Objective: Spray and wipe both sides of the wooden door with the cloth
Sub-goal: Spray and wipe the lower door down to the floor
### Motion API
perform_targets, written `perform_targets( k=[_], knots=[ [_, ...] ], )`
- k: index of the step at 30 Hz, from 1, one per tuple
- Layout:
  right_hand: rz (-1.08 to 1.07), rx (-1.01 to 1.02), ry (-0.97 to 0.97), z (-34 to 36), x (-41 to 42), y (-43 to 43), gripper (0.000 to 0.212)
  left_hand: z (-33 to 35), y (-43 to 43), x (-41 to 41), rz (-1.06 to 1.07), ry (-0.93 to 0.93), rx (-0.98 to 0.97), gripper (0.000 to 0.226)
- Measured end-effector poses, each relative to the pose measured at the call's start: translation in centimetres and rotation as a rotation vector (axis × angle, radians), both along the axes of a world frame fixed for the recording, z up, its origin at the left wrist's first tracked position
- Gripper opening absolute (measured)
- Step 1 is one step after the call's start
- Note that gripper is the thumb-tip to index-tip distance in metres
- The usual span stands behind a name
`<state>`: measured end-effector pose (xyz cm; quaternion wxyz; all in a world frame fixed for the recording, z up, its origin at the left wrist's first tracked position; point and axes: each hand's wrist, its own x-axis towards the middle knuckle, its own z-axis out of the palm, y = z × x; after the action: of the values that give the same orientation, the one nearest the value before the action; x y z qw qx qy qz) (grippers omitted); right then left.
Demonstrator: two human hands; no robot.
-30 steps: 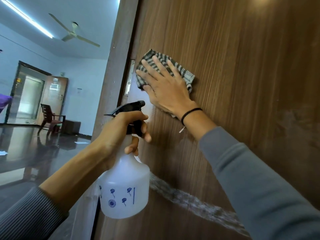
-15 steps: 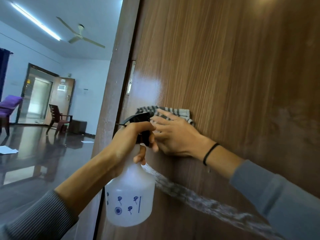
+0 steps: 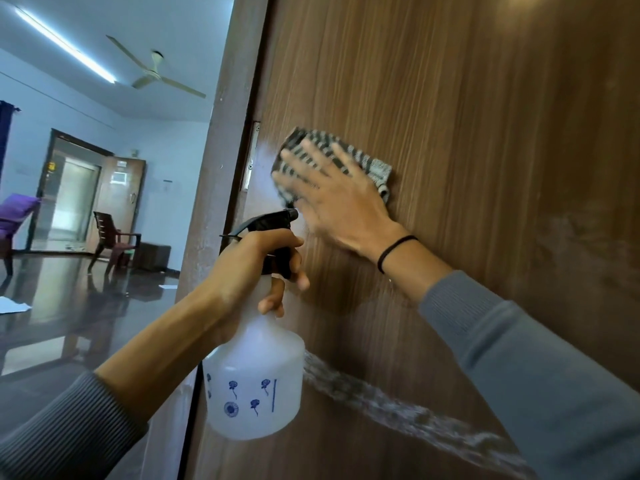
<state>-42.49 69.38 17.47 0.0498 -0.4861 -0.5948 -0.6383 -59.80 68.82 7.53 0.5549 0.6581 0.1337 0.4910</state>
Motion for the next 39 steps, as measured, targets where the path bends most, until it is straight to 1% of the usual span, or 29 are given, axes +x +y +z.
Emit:
perform_targets(
  k=[2,4,7,8,10,12,15,17,18,20,23,26,27,30,31,32,35,37,39],
  knots=[
    [0.002,-0.082,-0.095,-1.8,-0.2,0.2,0.058,0.1,-0.4,0.0,0.007,-0.009,0.007,0.04],
    [0.039,-0.129,-0.106,-4.1,-0.8,1.0,0.058,0.4,-0.7,-0.1,0.018,-0.024,0.018,0.039],
    [0.274,-0.121,-0.067,-5.7,-1.1,2.1,0.054,0.8,-1.1,-0.5,0.039,0.003,0.038,0.045],
    [0.315,-0.118,-0.066,-5.6,-1.0,2.2,0.053,1.1,-1.3,-0.6,0.046,0.02,0.043,0.046],
    [0.312,-0.1,-0.09,-5.3,-0.8,2.2,0.053,1.9,-1.0,-0.8,0.063,0.05,0.06,0.046],
    [0.329,-0.066,-0.062,-4.6,-1.1,2.5,0.052,2.7,-0.7,-0.9,0.052,0.082,0.064,0.046],
    [0.273,-0.023,0.013,-3.0,-2.0,2.7,0.055,3.2,-0.8,-0.2,0.071,0.058,0.074,0.04],
    [0.155,-0.042,0.035,-1.7,-2.1,2.4,0.065,3.3,-1.3,0.5,0.081,0.029,0.091,0.036],
    [0.106,-0.034,0.058,-1.0,-1.7,1.9,0.066,3.4,-1.5,0.9,0.066,0.019,0.103,0.033],
    [0.089,0.063,0.132,0.8,-0.3,0.8,0.06,3.3,-1.6,1.3,0.033,0.025,0.126,0.034],
    [0.117,0.23,0.235,2.6,2.3,-0.9,0.054,3.8,0.0,1.8,-0.026,0.08,0.122,0.042],
    [0.105,0.307,0.281,2.6,2.3,-0.9,0.053,4.6,1.4,2.0,-0.028,0.223,0.093,0.042],
    [0.097,0.322,0.311,2.5,1.7,-0.5,0.054,4.6,1.7,1.9,-0.01,0.228,0.09,0.042],
    [0.086,0.327,0.409,3.7,-0.9,1.3,0.054,3.5,1.2,1.7,-0.036,0.062,0.109,0.042],
    [0.076,0.311,0.382,4.0,-2.0,2.0,0.054,3.2,0.8,1.5,-0.037,0.028,0.117,0.043],
    [0.06,0.281,0.313,3.9,-3.0,2.8,0.054,3.0,0.7,1.2,-0.031,0.009,0.126,0.043],
    [0.0,0.112,0.121,3.3,-4.4,6.0,0.054,3.4,0.5,0.6,-0.043,-0.011,0.156,0.04],
    [-0.03,0.11,0.08,3.3,-4.0,7.3,0.058,3.6,0.3,0.5,-0.025,-0.003,0.164,0.04],
    [-0.065,0.068,0.042,3.9,-3.2,6.2,0.063,3.9,0.1,0.6,-0.008,-0.005,0.138,0.039]
  ],
)
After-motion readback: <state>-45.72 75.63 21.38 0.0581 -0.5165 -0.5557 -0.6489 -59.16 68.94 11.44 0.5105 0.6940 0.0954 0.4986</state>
